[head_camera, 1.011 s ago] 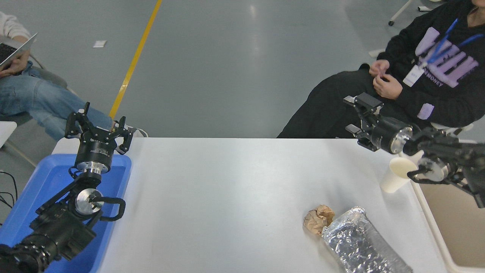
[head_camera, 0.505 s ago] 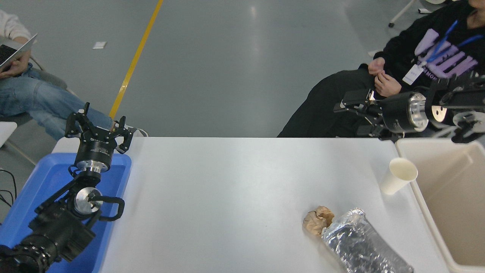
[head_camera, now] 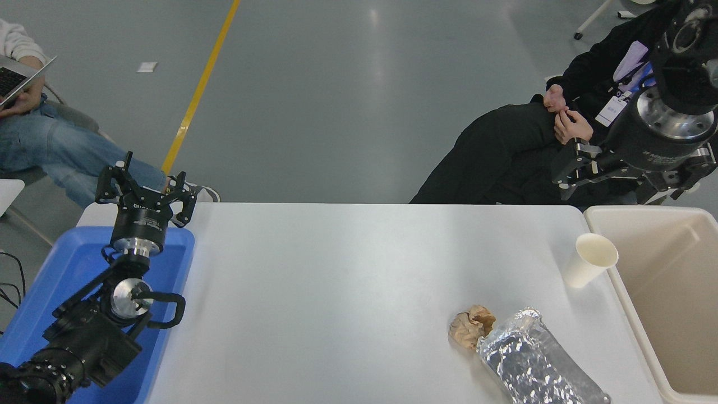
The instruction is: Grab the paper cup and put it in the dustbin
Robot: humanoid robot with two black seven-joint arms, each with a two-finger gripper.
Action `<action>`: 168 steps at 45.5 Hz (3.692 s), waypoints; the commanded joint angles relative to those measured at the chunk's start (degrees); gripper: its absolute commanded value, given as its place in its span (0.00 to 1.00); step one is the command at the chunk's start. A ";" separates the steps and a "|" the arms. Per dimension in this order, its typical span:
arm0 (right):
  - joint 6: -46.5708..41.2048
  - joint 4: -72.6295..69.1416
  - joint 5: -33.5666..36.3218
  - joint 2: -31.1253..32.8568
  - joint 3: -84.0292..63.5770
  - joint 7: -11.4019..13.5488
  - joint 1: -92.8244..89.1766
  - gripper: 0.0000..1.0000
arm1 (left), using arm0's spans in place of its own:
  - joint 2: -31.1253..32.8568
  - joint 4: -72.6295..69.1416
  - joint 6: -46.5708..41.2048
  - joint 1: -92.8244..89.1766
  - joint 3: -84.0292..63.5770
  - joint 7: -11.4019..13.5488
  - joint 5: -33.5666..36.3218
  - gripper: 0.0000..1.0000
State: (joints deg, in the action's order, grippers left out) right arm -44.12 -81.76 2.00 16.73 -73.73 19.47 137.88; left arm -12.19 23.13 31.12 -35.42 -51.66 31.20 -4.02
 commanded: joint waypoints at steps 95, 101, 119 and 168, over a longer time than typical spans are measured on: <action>37.44 43.44 -6.66 5.95 23.63 2.76 -67.74 1.00 | -0.03 0.07 -0.01 0.00 -0.02 0.00 -0.02 0.99; 37.53 44.93 -6.57 5.86 25.92 2.76 -69.33 0.91 | -0.02 -0.02 -0.01 0.00 -0.02 0.00 -0.02 0.99; 36.57 44.05 1.34 6.04 26.01 2.85 -69.15 0.07 | -0.02 -0.02 -0.09 -0.09 -0.02 0.00 -0.02 0.99; 34.90 13.22 4.50 8.58 7.82 3.11 -40.43 0.00 | -0.03 -0.02 -0.01 0.00 -0.02 0.00 0.06 0.99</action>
State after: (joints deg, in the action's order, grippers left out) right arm -8.08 -53.90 6.72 23.92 -58.29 22.56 83.16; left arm -12.17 23.14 31.11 -35.42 -51.68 31.20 -4.03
